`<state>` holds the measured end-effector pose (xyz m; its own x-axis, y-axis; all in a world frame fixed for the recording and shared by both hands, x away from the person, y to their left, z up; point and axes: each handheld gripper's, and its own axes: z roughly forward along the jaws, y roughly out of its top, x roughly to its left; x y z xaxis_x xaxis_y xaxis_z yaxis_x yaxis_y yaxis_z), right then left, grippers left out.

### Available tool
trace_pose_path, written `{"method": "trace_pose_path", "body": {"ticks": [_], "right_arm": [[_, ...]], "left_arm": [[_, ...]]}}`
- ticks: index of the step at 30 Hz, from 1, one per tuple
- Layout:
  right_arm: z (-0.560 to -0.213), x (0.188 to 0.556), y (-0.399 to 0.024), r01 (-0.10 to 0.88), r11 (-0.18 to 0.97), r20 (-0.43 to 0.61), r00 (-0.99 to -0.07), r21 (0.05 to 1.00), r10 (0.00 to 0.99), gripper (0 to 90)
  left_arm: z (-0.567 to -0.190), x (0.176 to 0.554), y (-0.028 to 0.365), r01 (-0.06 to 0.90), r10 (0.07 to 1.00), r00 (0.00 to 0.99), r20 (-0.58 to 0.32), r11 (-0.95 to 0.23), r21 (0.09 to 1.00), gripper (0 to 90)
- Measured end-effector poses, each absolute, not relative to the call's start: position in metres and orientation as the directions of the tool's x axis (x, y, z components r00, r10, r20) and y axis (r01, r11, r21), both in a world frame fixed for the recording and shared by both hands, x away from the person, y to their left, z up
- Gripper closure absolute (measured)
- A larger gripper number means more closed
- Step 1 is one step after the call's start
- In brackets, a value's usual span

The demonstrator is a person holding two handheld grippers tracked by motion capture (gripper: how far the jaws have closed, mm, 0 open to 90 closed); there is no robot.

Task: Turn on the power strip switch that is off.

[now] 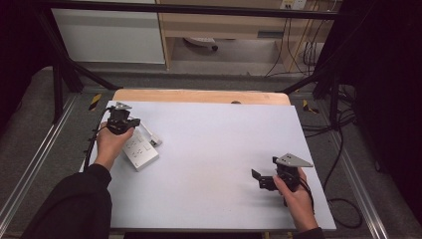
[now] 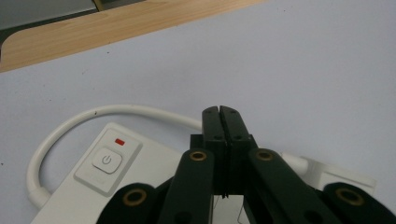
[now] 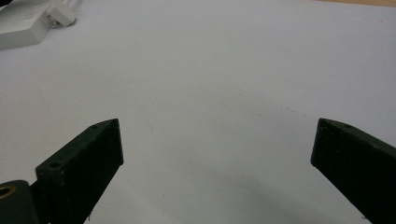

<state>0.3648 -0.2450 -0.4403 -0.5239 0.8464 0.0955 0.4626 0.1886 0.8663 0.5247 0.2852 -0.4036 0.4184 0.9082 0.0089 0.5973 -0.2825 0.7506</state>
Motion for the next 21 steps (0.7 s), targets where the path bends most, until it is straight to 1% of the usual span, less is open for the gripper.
{"method": "trace_pose_path", "body": {"ticks": [7, 21], "right_arm": [[-0.44, 0.365, -0.245, 0.462, 0.189, 0.095, -0.525, 0.866, 0.846, 2.8], [-0.44, 0.365, -0.244, 0.466, 0.189, 0.098, -0.524, 0.865, 0.846, 2.8]], "left_arm": [[-0.41, 0.521, 0.295, 0.609, 0.923, 0.385, -0.004, -0.251, 0.752, 90.0], [-0.415, 0.522, 0.303, 0.624, 0.929, 0.37, 0.004, -0.251, 0.74, 90.0]]}}
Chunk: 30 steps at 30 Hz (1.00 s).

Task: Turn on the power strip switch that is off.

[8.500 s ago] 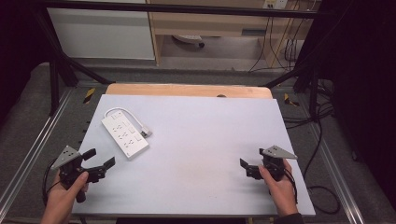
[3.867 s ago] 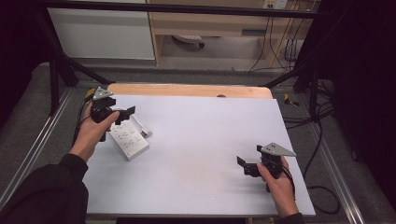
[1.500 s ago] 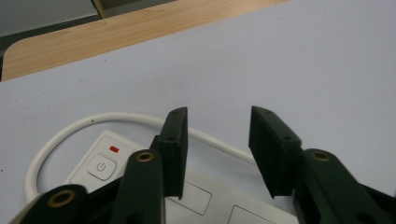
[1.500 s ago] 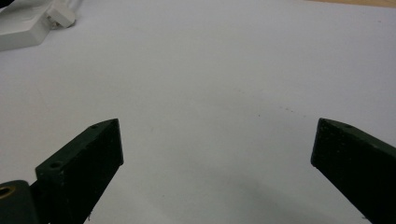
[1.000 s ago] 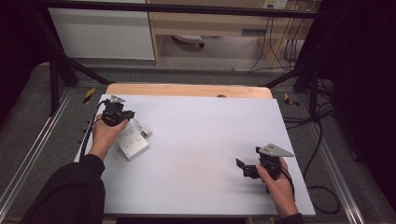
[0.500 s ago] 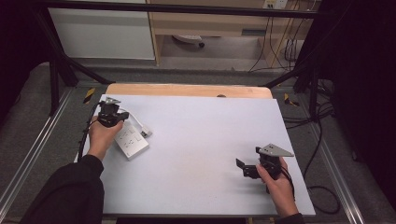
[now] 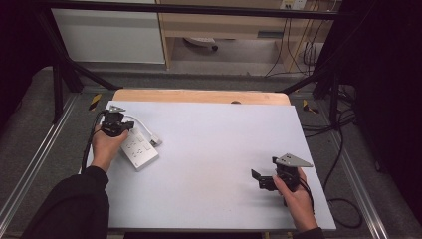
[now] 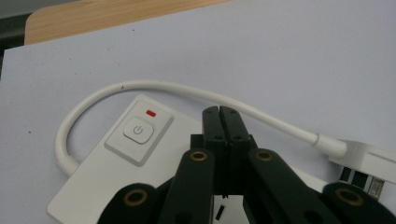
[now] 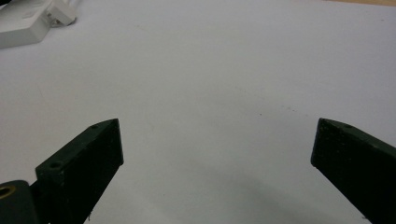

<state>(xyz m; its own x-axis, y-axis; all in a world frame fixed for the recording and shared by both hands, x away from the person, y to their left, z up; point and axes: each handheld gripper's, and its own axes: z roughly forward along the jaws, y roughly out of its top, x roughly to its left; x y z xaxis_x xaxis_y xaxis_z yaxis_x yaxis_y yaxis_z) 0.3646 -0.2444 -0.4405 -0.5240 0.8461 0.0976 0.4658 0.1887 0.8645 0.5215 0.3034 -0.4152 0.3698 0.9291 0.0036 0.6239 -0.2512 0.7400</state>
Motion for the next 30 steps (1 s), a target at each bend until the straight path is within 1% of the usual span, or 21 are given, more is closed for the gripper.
{"method": "trace_pose_path", "body": {"ticks": [2, 16, 30], "right_arm": [[-0.4405, 0.3647, -0.2444, 0.467, 0.19, 0.098, -0.525, 0.864, 0.845, 2.8], [-0.4407, 0.3649, -0.2445, 0.466, 0.192, 0.096, -0.526, 0.864, 0.845, 2.8], [-0.4405, 0.3644, -0.2441, 0.463, 0.196, 0.094, -0.532, 0.864, 0.842, 2.8]], "left_arm": [[-0.4168, 0.5217, 0.3046, 0.626, 0.931, 0.365, -0.008, -0.239, 0.742, 90.0], [-0.4211, 0.5232, 0.3044, 0.631, 0.928, 0.371, 0.013, -0.262, 0.73, 90.0], [-0.4219, 0.5238, 0.3049, 0.633, 0.931, 0.365, 0.0, -0.248, 0.733, 90.0]]}}
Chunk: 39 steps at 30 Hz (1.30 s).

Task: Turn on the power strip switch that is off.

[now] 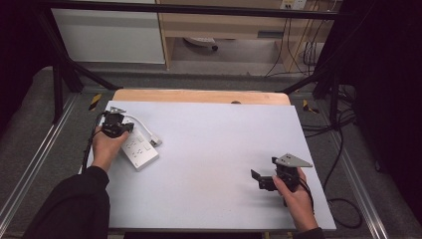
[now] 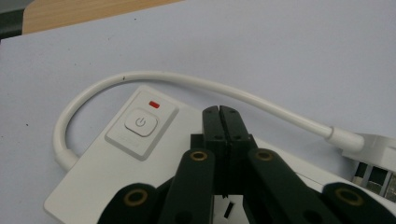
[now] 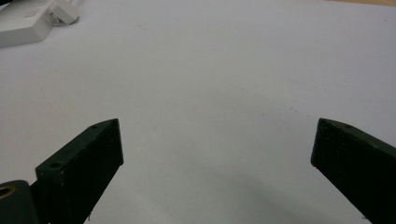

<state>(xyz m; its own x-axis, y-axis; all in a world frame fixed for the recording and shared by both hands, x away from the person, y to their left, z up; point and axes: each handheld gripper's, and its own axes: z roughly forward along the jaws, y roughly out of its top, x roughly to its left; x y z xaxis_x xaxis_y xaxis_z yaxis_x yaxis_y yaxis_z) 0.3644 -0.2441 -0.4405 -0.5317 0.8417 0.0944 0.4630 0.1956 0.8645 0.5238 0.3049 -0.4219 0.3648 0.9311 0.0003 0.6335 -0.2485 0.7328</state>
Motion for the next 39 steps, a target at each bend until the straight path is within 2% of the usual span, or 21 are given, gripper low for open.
{"method": "trace_pose_path", "body": {"ticks": [39], "right_arm": [[-0.4404, 0.3642, -0.2433, 0.462, 0.197, 0.093, -0.533, 0.864, 0.841, 2.8]], "left_arm": [[-0.424, 0.5231, 0.3065, 0.627, 0.932, 0.363, -0.014, -0.232, 0.744, 90.0]]}}
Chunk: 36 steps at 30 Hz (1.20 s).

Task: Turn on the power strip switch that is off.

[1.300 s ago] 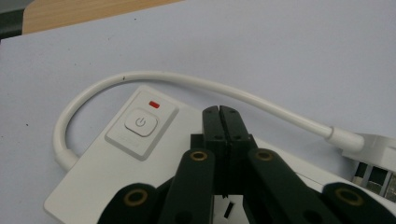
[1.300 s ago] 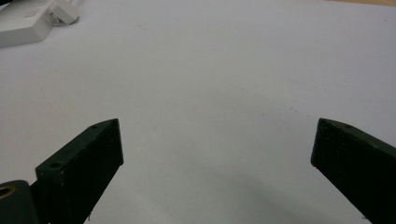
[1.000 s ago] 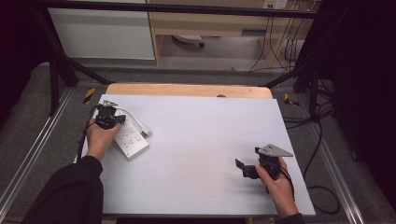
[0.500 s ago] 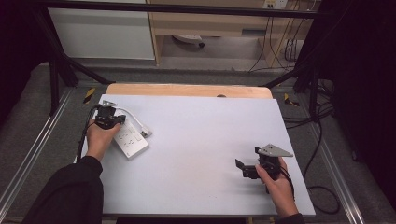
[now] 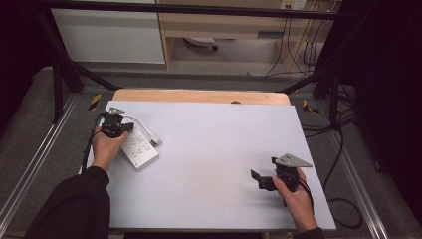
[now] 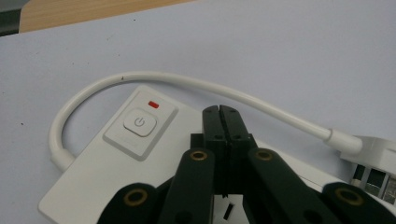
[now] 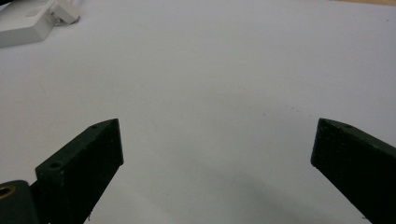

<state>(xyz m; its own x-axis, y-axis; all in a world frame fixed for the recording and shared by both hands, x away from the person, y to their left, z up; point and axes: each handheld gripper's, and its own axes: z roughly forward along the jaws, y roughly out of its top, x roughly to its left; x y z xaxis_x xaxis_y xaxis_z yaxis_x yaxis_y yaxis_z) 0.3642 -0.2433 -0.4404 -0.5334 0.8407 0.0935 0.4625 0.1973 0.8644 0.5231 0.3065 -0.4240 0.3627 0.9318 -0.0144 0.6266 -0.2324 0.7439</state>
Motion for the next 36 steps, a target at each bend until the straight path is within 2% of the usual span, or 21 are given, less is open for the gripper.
{"method": "trace_pose_path", "body": {"ticks": [19, 23, 28, 36], "right_arm": [[-0.4406, 0.3644, -0.2431, 0.464, 0.198, 0.094, -0.533, 0.863, 0.841, 2.7], [-0.4406, 0.3642, -0.2431, 0.464, 0.198, 0.094, -0.533, 0.863, 0.841, 2.7], [-0.4408, 0.3645, -0.2433, 0.465, 0.198, 0.094, -0.532, 0.863, 0.842, 2.7], [-0.4408, 0.3645, -0.2433, 0.465, 0.198, 0.094, -0.532, 0.863, 0.842, 2.7]], "left_arm": [[-0.427, 0.5229, 0.3084, 0.623, 0.93, 0.368, -0.011, -0.237, 0.745, 90.0], [-0.4286, 0.522, 0.3104, 0.626, 0.935, 0.351, -0.05, -0.194, 0.755, 90.0], [-0.4285, 0.5214, 0.3094, 0.612, 0.93, 0.368, -0.016, -0.23, 0.756, 90.0], [-0.4286, 0.5212, 0.3084, 0.608, 0.93, 0.368, -0.01, -0.232, 0.759, 90.0]]}}
